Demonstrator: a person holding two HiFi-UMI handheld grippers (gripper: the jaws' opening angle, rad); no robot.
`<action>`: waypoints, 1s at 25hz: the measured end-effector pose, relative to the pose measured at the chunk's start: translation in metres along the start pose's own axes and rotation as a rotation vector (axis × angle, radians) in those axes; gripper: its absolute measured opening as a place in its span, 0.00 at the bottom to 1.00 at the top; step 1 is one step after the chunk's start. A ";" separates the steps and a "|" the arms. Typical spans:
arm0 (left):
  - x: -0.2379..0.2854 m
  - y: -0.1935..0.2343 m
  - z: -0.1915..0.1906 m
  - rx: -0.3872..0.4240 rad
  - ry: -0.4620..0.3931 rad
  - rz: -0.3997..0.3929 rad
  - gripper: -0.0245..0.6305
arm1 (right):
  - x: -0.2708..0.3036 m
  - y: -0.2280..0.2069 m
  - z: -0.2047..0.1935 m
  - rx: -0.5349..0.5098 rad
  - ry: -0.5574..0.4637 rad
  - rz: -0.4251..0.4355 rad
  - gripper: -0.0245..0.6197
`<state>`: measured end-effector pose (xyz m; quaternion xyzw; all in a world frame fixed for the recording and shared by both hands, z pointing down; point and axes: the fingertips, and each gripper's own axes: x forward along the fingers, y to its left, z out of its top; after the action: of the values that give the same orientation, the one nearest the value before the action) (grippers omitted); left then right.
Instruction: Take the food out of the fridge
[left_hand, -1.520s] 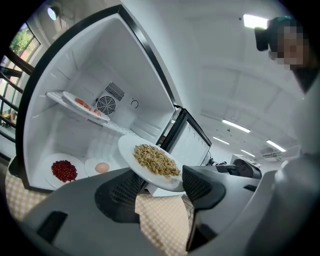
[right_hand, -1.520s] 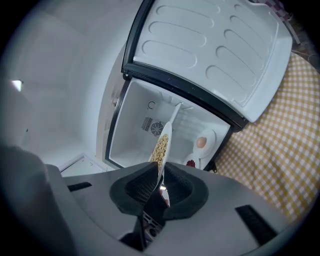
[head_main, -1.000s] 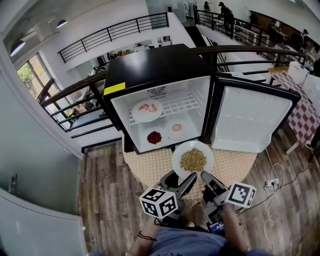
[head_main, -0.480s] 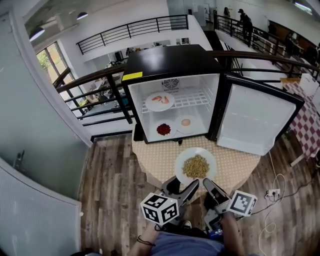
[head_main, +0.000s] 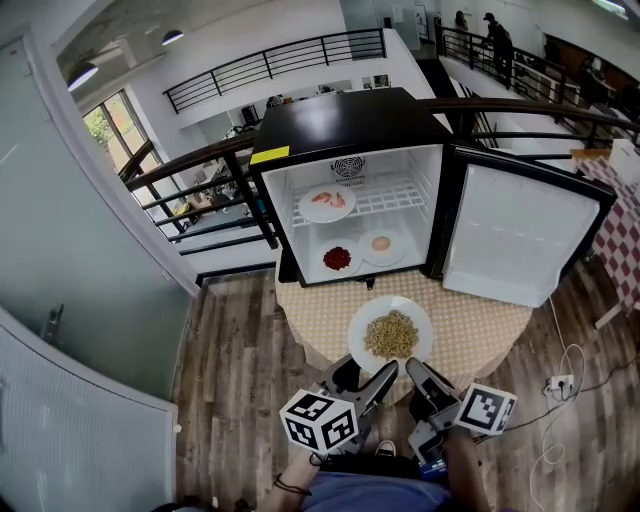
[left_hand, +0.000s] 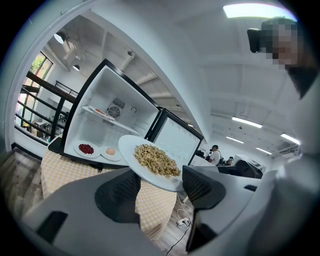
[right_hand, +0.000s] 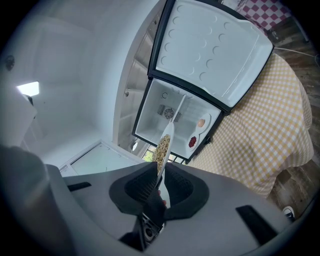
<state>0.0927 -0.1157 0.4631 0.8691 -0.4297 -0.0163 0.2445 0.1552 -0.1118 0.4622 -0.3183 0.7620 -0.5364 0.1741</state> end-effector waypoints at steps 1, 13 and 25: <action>0.000 0.000 0.000 0.002 0.005 0.001 0.44 | 0.000 0.000 0.000 0.005 -0.001 0.003 0.12; -0.029 0.020 0.000 -0.013 0.024 0.002 0.44 | 0.018 0.011 -0.030 0.012 -0.001 -0.003 0.12; -0.074 0.037 -0.003 -0.013 0.029 -0.021 0.44 | 0.031 0.028 -0.075 -0.005 -0.004 -0.022 0.12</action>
<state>0.0195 -0.0776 0.4685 0.8722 -0.4167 -0.0089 0.2561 0.0788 -0.0736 0.4656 -0.3280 0.7594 -0.5358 0.1691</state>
